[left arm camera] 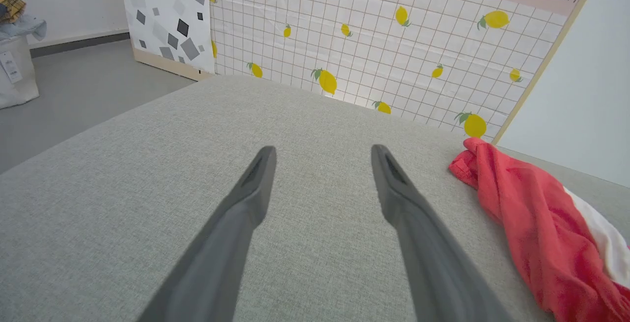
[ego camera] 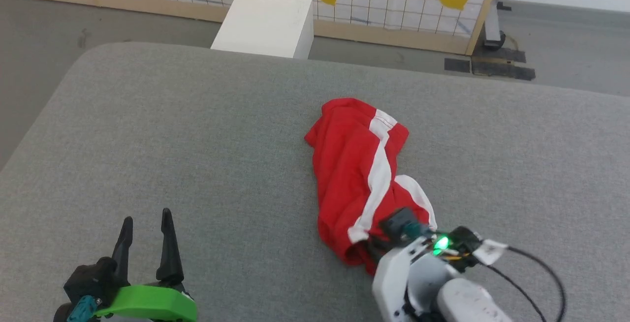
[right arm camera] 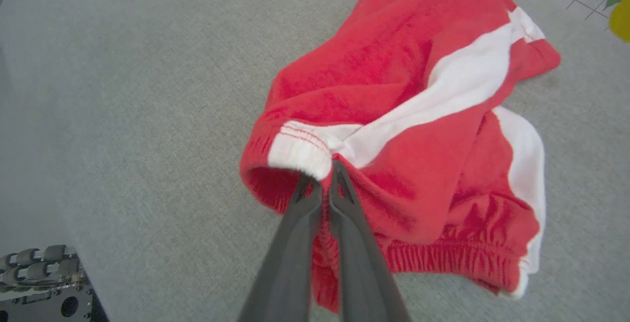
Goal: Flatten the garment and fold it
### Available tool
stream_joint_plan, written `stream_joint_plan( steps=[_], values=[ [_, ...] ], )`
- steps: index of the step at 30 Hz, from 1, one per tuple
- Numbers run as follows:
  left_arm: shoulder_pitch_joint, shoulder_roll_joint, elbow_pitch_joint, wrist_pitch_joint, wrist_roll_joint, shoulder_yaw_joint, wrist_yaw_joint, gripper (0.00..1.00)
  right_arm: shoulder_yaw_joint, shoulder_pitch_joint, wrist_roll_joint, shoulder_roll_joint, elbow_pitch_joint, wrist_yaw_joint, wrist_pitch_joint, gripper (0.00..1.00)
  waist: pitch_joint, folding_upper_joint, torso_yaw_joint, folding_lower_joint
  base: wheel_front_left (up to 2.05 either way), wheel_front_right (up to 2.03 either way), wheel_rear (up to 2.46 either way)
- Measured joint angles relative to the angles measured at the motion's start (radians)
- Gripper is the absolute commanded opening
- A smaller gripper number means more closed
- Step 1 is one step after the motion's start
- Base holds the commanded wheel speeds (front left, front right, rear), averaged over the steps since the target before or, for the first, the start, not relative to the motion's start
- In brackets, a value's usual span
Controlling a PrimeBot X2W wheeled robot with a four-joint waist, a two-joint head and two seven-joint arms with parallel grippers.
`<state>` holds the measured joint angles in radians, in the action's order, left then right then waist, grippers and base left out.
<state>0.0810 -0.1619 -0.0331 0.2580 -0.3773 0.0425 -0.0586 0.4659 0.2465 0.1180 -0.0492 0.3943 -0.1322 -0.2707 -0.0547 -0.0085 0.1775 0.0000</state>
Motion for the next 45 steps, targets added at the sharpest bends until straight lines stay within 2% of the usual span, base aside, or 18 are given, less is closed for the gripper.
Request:
stream_joint_plan(
  steps=[2, 5, 11, 13, 16, 19, 20, 21, 22, 27, 30, 36, 42, 45],
  values=[
    [0.001, 0.005, -0.001, 0.0, 0.008, -0.004, 0.004, 1.0, -0.044, -0.003, 0.023, 0.0, -0.026, 0.0, 0.017, 0.0, 0.01, 0.0, -0.005, 0.0, 0.0, 0.0, 0.0],
    [0.001, 0.011, 0.0, 0.0, 0.021, -0.01, 0.007, 1.0, -0.17, -0.032, 0.045, 0.002, -0.099, 0.0, 0.025, 0.0, 0.023, 0.0, -0.017, 0.0, 0.0, 0.0, 0.0],
    [0.003, 0.028, -0.003, 0.0, 0.026, -0.007, 0.019, 1.0, -0.56, -0.163, 0.007, 0.0, -0.203, 0.0, -0.019, 0.0, 0.042, 0.0, -0.048, 0.0, 0.0, 0.0, 0.0],
    [0.003, 0.031, -0.006, 0.0, 0.026, -0.007, 0.023, 1.0, -0.658, -0.197, -0.004, -0.003, -0.207, 0.0, -0.04, 0.0, 0.045, 0.0, -0.057, 0.0, 0.0, 0.0, 0.0],
    [0.002, 0.035, -0.013, 0.0, 0.026, -0.007, 0.032, 1.0, -0.747, -0.238, -0.004, -0.004, -0.182, 0.0, -0.071, 0.0, 0.044, 0.0, -0.069, 0.0, 0.0, 0.0, 0.0],
    [0.002, 0.036, -0.021, 0.0, 0.026, -0.008, 0.036, 1.0, -0.769, -0.254, 0.0, -0.003, -0.136, 0.0, -0.1, 0.0, 0.041, 0.0, -0.079, 0.0, 0.0, 0.0, 0.0],
    [0.002, 0.036, -0.023, 0.0, 0.027, -0.009, 0.037, 1.0, -0.764, -0.254, 0.013, -0.002, -0.126, 0.0, -0.099, 0.09, 0.04, 0.0, -0.084, 0.0, 0.0, 0.0, 0.0],
    [0.002, 0.037, -0.025, 0.0, 0.027, -0.01, 0.04, 1.0, -0.759, -0.253, 0.032, -0.002, -0.12, 0.0, -0.089, 0.48, 0.039, 0.0001, -0.088, 0.0, 0.0, 0.0, 0.0],
    [0.002, 0.037, -0.026, 0.0, 0.027, -0.01, 0.04, 1.0, -0.755, -0.253, 0.04, -0.001, -0.119, 0.0, -0.071, 1.0, 0.037, 0.0001, -0.092, 0.0, 0.0, 0.0, 0.0],
    [-0.002, 0.04, -0.045, -0.007, 0.018, -0.002, 0.057, 1.0, -0.762, -0.247, 0.115, 0.0, -0.152, 0.0, 0.037, 1.0, 0.036, 0.0, -0.117, 0.0, 0.0, 0.0, 0.0],
    [-0.038, 0.04, -0.063, -0.059, 0.002, 0.01, 0.072, 1.0, -0.785, -0.253, 0.152, 0.0, -0.187, 0.0, 0.08, 1.0, 0.035, 0.0, -0.136, 0.0, 0.0, 0.0, 0.0],
    [-0.277, 0.015, -0.139, -0.244, -0.03, 0.075, 0.127, 1.0, -0.803, -0.282, 0.186, -0.001, -0.249, 0.0, 0.113, 1.0, 0.016, 0.0, -0.19, 0.0, 0.0, 0.0, 0.0],
    [-0.578, -0.006, -0.326, -0.491, -0.035, 0.175, 0.164, 1.0, -0.791, -0.283, 0.201, -0.001, -0.281, 0.0, 0.132, 1.0, -0.037, 0.0, -0.253, 0.0, 0.0, 0.0, 0.0],
    [-0.7, -0.013, -0.435, -0.615, -0.026, 0.206, 0.164, 1.0, -0.765, -0.28, 0.213, -0.001, -0.278, 0.0, 0.143, 1.0, -0.071, 0.0, -0.284, 0.0, 0.0, 0.0, 0.0]
  ],
)
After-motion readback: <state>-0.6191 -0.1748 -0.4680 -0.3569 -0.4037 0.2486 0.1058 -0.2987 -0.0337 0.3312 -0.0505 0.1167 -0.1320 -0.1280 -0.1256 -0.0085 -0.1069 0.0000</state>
